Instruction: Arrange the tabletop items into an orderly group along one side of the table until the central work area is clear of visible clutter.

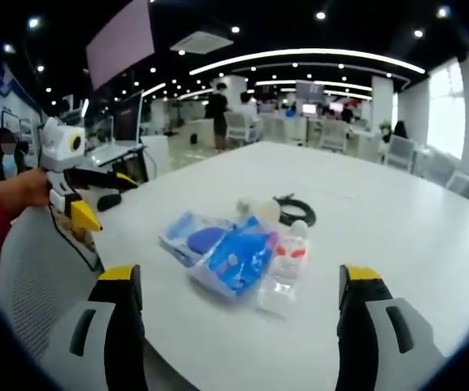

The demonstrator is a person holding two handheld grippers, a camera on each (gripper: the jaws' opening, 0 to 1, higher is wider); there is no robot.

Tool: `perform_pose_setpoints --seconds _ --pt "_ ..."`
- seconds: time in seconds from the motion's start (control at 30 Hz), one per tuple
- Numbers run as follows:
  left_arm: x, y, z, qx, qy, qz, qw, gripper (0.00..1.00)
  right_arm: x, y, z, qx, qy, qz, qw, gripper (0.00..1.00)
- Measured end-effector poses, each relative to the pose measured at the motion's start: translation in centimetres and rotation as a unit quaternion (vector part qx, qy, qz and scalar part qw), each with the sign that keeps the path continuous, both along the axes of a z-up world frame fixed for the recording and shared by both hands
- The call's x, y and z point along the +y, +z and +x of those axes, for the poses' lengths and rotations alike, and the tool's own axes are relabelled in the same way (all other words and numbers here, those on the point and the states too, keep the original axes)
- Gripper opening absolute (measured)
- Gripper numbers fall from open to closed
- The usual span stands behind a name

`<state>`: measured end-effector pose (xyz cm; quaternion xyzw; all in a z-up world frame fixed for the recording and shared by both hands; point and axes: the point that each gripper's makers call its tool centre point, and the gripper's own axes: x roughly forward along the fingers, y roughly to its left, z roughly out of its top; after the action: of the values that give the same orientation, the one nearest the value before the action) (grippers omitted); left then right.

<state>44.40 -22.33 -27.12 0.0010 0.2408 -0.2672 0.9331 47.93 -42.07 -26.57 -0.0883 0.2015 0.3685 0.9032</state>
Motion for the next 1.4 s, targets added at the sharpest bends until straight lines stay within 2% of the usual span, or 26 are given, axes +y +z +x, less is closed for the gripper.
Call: perform_pose_setpoints --seconds 0.37,0.6,0.93,1.17,1.4 --pt "-1.1 0.6 0.8 -0.005 -0.009 -0.002 0.9999 0.97 -0.5 0.1 0.5 0.000 -0.006 -0.003 1.0000 0.97" --pt "-2.4 1.4 1.7 -0.013 -0.019 -0.007 0.9997 0.96 -1.0 0.7 2.3 -0.006 -0.014 -0.010 0.9998 0.96" --pt "-3.9 2.4 2.8 -0.024 -0.027 -0.016 0.9992 0.95 -0.8 0.5 4.9 -0.006 -0.019 -0.023 0.9995 0.95" --pt "-4.5 1.8 3.0 -0.020 -0.033 -0.018 0.9991 0.94 -1.2 0.0 6.4 -0.001 -0.025 -0.027 0.9993 0.94" --pt "-4.5 1.1 2.8 -0.009 -0.033 -0.018 0.9992 0.94 -1.4 -1.5 7.5 0.014 -0.036 -0.046 0.9982 0.90"
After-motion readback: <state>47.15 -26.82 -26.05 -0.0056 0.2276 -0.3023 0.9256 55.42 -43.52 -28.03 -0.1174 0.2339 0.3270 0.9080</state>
